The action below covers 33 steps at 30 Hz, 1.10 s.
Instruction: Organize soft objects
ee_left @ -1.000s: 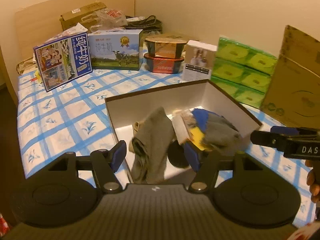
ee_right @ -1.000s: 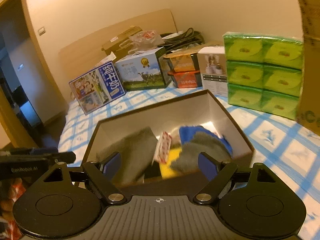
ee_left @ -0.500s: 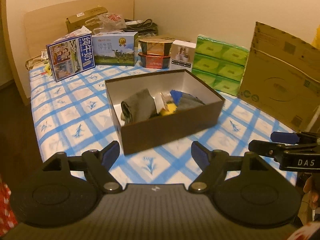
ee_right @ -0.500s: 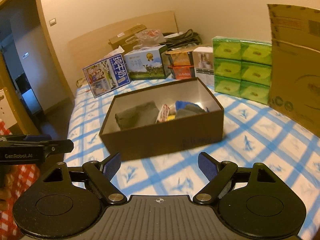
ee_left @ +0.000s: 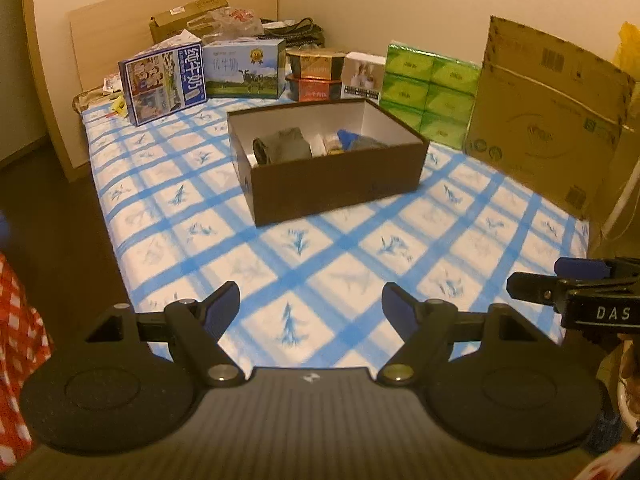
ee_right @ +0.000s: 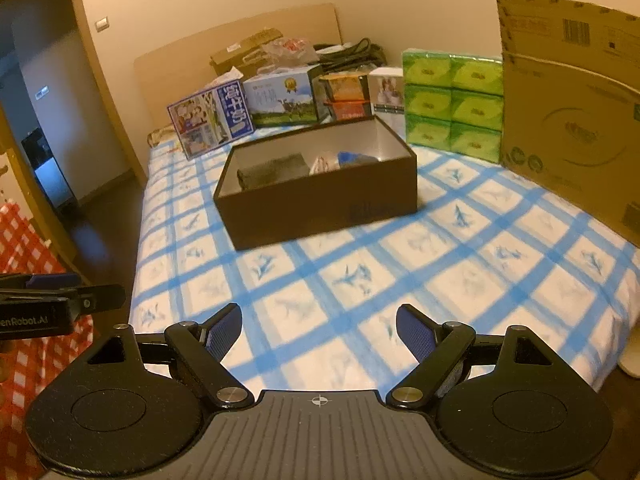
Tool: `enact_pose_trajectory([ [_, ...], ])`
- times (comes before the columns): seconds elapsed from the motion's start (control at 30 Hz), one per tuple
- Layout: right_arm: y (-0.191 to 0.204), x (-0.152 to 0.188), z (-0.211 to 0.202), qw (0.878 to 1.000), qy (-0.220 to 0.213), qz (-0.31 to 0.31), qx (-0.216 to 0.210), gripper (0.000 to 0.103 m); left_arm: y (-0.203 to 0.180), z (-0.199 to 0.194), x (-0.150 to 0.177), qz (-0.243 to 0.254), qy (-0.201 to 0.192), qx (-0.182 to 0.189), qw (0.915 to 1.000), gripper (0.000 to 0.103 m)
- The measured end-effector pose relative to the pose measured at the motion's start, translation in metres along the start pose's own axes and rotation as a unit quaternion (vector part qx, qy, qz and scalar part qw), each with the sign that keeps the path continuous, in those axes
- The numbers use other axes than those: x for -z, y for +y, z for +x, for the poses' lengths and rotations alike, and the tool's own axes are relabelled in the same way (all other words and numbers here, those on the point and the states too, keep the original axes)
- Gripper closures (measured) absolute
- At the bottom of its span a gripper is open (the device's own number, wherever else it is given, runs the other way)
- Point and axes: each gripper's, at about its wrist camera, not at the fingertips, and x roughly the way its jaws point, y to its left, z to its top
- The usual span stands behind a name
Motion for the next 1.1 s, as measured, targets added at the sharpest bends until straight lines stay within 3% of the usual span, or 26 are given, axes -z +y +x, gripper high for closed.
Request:
enact_pose_trajectory([
  [0.53, 0.023, 0.076, -0.053, 0.999, 0.039, 0.019, 0.032, 0.019, -0.020, -0.033, 0.072, 0.029, 0.047, 0.041, 0.9977, 0.027],
  [1.1, 0.021, 0.087, -0.051, 0.997, 0.054, 0.020, 0.054, 0.019, -0.025, -0.024, 0.078, 0.029, 0.059, 0.059, 0.9960, 0.027],
])
